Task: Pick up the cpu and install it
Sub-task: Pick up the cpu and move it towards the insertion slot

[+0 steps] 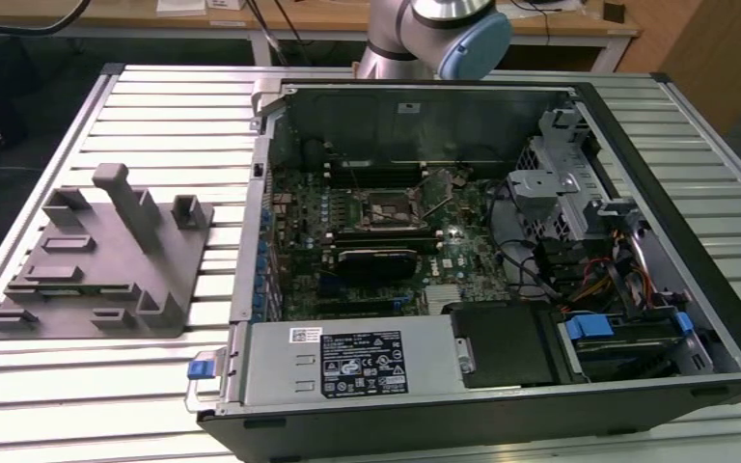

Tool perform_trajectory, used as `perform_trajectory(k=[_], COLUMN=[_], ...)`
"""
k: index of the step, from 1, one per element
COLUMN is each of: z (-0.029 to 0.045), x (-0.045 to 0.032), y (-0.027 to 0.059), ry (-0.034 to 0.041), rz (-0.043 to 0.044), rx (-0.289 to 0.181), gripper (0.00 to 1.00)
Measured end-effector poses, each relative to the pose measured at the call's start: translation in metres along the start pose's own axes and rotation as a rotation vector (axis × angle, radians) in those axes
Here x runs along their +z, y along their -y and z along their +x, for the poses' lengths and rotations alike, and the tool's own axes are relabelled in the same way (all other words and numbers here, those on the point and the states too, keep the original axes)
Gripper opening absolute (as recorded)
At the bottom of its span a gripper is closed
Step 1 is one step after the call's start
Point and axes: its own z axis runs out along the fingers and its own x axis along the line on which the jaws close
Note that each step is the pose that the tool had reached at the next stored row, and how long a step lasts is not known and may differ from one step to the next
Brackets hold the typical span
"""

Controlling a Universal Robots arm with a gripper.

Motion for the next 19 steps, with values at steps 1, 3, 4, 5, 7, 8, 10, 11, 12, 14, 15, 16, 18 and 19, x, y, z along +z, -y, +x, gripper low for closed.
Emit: perform_trajectory(k=[1, 3, 4, 5, 7, 8, 10, 11, 12, 14, 15, 16, 18, 19], z=[0.0, -0.0001, -0.0001, -0.0001, -0.0002, -0.0002, -0.0002, -0.0003, -0.0003, -0.0003, -0.0004, -0.0004, -0.0005, -0.0005], x=[-0.0014, -0.0039, -0.0049, -0.0057, -0.007, -0.0075, -0.0085, -0.0096, -0.0108, -0.013, -0.014, -0.0151, -0.0172, -0.0182], y=[-0.0001, -0.0002, -0.0002, -0.0002, -0.0003, -0.0003, -0.0004, -0.0004, -0.0005, -0.0006, -0.0006, -0.0007, -0.0008, -0.0008], ry=[0.0, 0.0, 0.0, 0.0002, 0.0, 0.0, 0.0, -0.0001, -0.0002, 0.0, 0.0, 0.0, 0.0, 0.0], rz=[0.0, -0.0001, -0.0001, -0.0001, 0.0, 0.0, 0.0, 0.0, 0.0001, 0.0, 0.0, 0.0, -0.0001, 0.0], rx=[0.0, 0.0, 0.0, 0.0, 0.0, 0.0, 0.0, 0.0, 0.0, 0.0, 0.0, 0.0, 0.0, 0.0], gripper=[0.55, 0.55, 0.55, 0.55, 0.55, 0.55, 0.55, 0.55, 0.55, 0.55, 0.55, 0.55, 0.55, 0.55])
